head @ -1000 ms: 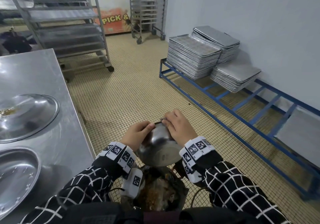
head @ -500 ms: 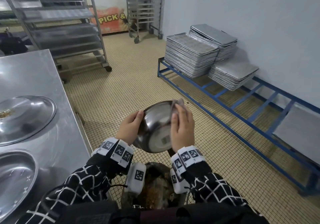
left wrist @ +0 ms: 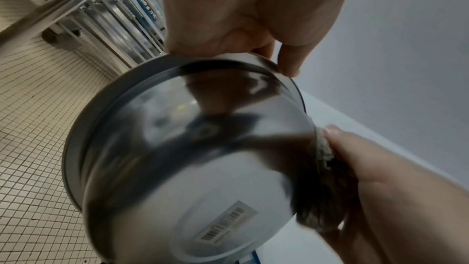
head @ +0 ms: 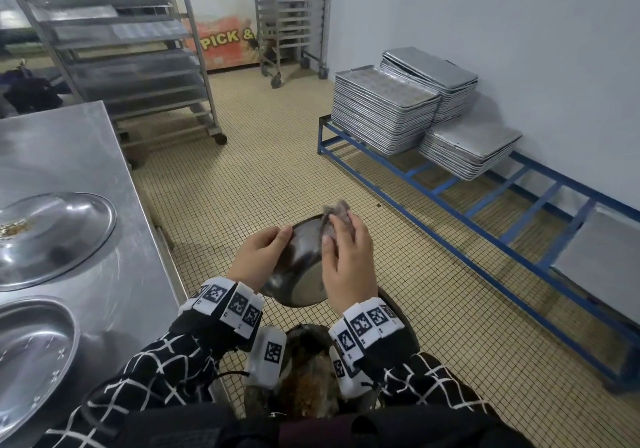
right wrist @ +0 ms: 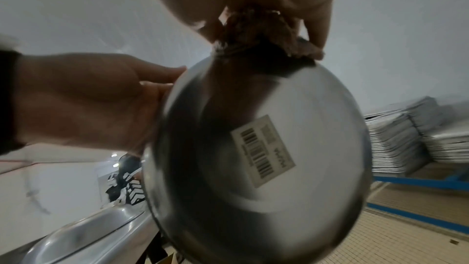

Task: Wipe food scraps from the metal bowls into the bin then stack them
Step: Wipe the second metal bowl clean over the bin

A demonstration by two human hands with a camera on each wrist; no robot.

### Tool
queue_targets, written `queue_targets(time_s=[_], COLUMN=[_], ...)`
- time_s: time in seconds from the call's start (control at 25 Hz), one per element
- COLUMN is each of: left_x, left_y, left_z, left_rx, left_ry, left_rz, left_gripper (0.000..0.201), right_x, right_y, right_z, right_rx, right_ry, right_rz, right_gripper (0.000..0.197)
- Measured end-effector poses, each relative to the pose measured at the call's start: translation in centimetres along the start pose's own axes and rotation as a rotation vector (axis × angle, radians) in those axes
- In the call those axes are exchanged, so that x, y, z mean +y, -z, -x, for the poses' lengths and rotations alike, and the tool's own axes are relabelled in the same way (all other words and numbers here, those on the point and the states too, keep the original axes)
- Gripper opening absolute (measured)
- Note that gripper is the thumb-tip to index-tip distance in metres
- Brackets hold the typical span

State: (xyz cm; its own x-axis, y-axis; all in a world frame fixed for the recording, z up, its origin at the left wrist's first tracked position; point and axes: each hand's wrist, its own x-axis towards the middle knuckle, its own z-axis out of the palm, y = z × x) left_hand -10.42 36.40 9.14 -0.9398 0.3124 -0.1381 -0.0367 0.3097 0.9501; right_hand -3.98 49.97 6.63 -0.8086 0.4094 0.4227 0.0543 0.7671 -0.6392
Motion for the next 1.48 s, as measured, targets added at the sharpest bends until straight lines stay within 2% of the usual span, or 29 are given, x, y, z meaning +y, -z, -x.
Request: queue_targets(time_s=[0.04, 0.12, 0.2, 0.24, 0.28, 0.32, 0.4, 0.44, 0.52, 0.64, 0.68, 0.72, 0.84, 0.92, 1.04, 1.16, 1.28, 1.4, 1.48], left_x=[0.2, 0.1, -0.3, -0.7, -1.1, -1.5, -2.5, -2.9, -3.8, -4.7, -4.9, -5.0, -5.1, -5.2, -5.7, -7.2, -9.2, -11.4, -12.4], left_y=[0.2, 0.7, 1.4, 1.5, 1.7, 1.8, 1.7, 1.5, 1.3, 1.9, 2.5, 3.2, 6.0, 8.6, 13.2, 18.9, 25.1, 30.2, 32.6], left_z=[0.2, 0.9, 1.6, 2.0, 2.5, 2.9, 3.9, 4.4, 5.2, 6.5, 7.0, 7.8, 10.5, 13.1, 18.3, 24.1, 31.0, 36.8, 39.8], left_rx=[0.006, 0.039, 0.039, 0.035, 0.033, 0.031, 0.043, 0.068, 0.161, 0.257, 0.266, 0.275, 0.336, 0.393, 0.483, 0.581, 0.68, 0.823, 0.897], left_ry=[-0.002, -0.034, -0.104, -0.147, -0.176, -0.193, -0.214, -0.223, -0.172, -0.018, 0.019, 0.045, 0.053, 0.044, 0.003, 0.004, 0.052, 0.053, 0.087], left_rz=[0.011, 0.024, 0.03, 0.04, 0.045, 0.049, 0.05, 0.068, 0.096, 0.289, 0.33, 0.337, 0.306, 0.295, 0.25, 0.186, 0.168, 0.185, 0.158], left_gripper=[0.04, 0.05, 0.056, 0.053, 0.047, 0.04, 0.028, 0.02, 0.016, 0.057, 0.064, 0.063, 0.042, 0.034, 0.037, 0.036, 0.035, 0.026, 0.018], right_x=[0.6, 2.8, 4.2, 4.7, 4.7, 4.3, 3.1, 2.6, 2.2, 1.4, 0.8, 0.1, -3.1, -5.5, -9.9, -15.4, -21.6, -26.9, -29.6], right_y=[0.1, 0.5, 1.4, 1.9, 2.6, 3.3, 4.4, 4.6, 4.7, 4.2, 4.2, 3.9, 3.5, 2.6, 0.7, -1.2, -3.8, -7.5, -9.5], right_z=[-0.1, -0.7, -0.9, -0.9, -0.9, -0.8, -0.6, -0.6, -0.1, 0.9, 1.4, 2.1, 4.6, 6.7, 10.5, 14.9, 20.3, 24.9, 26.6], right_rx=[-0.021, -0.158, -0.277, -0.305, -0.311, -0.323, -0.35, -0.381, -0.419, -0.465, -0.478, -0.495, -0.544, -0.546, -0.504, -0.531, -0.622, -0.745, -0.831], right_ry=[-0.123, -0.477, -0.904, -1.064, -1.155, -1.187, -1.157, -1.132, -1.105, -0.994, -0.968, -0.948, -0.902, -0.82, -0.585, -0.444, -0.332, -0.291, -0.282], right_rz=[-0.032, -0.22, -0.666, -0.925, -1.1, -1.21, -1.248, -1.237, -1.149, -0.98, -0.968, -0.962, -0.987, -0.917, -0.762, -0.736, -0.755, -0.759, -0.766], right_gripper=[0.046, 0.061, 0.095, 0.099, 0.09, 0.072, 0.038, 0.028, 0.031, 0.039, 0.038, 0.036, 0.027, 0.024, 0.025, 0.029, 0.038, 0.046, 0.035])
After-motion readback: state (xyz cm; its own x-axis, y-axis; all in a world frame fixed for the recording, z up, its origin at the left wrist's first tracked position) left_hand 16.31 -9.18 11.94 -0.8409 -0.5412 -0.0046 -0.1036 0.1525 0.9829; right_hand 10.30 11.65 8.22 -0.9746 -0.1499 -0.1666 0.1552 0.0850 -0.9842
